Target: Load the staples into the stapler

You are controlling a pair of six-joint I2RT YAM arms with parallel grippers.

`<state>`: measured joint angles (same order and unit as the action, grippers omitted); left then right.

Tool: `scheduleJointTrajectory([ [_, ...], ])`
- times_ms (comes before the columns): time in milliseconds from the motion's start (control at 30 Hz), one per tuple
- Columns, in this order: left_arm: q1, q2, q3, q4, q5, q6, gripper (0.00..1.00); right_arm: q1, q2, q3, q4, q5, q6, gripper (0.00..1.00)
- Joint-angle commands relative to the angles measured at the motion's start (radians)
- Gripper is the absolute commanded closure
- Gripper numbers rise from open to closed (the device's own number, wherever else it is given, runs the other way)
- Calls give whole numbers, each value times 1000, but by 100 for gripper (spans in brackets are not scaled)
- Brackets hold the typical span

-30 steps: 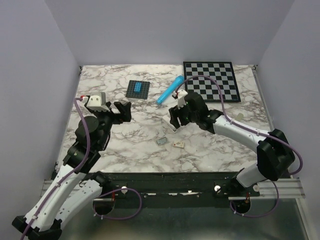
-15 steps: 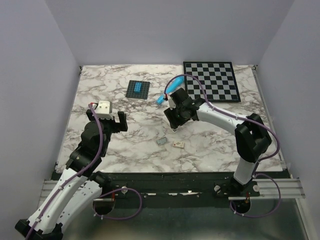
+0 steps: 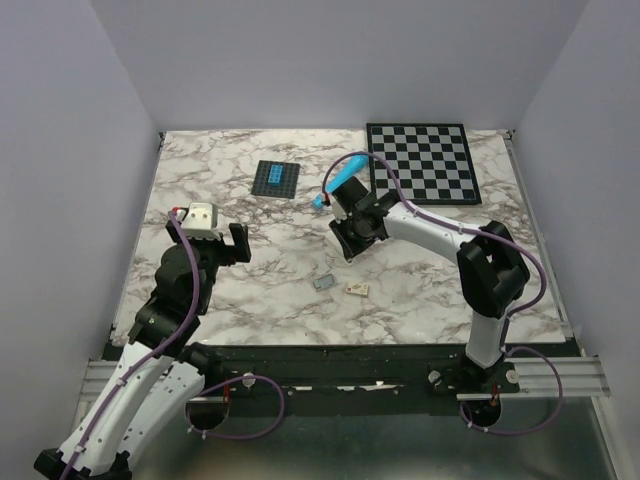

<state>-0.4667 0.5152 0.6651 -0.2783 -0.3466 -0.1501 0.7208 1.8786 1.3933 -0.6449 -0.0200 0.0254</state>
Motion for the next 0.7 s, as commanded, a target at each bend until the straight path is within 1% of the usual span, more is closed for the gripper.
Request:
scheduleJointTrajectory([
  [0, 13, 2, -10, 4, 34, -3, 1, 9, 48, -23, -32, 49, -4, 84],
  [33, 14, 8, -9, 4, 37, -3, 1, 9, 53, -40, -30, 60, -2, 90],
  [133, 19, 14, -10, 4, 46, -6, 1, 11, 70, -69, -15, 89, -1, 99],
  [300, 31, 25, -9, 7, 63, -12, 1, 9, 102, -134, 16, 121, 10, 99],
  [533, 40, 32, -10, 7, 77, -19, 1, 9, 143, -109, 1, 104, 18, 99],
  [667, 43, 28, -10, 5, 77, -19, 1, 11, 91, -100, -1, 106, 34, 99],
])
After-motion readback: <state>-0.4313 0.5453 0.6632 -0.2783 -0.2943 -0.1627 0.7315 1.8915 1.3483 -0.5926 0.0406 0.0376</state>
